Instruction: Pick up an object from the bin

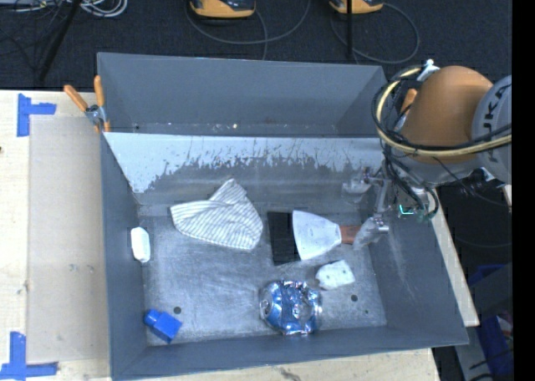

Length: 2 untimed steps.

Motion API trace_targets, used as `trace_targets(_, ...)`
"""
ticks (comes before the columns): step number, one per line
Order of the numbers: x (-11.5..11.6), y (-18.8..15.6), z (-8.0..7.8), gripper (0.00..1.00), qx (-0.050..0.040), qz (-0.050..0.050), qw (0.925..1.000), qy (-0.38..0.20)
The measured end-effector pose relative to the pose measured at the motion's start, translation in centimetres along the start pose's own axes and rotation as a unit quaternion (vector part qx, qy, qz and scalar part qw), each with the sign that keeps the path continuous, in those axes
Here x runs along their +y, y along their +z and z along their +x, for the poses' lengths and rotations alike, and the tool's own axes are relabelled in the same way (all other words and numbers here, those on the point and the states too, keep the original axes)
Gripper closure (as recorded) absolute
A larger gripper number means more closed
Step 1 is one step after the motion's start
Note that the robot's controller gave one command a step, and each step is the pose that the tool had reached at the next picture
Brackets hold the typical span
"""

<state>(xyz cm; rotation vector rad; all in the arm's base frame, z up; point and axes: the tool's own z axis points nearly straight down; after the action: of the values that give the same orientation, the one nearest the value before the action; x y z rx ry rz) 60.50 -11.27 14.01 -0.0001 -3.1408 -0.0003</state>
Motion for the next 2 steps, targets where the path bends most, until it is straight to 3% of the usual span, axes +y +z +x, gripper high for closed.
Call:
trace_targets(1, 3.02, 6.15, -0.57, 1.00, -0.0005, 0.002, 0.9991, 0.043)
trace_targets(2, 3.02, 6.15, -0.57, 1.00, -0.0006, 0.002, 0.9991, 0.043)
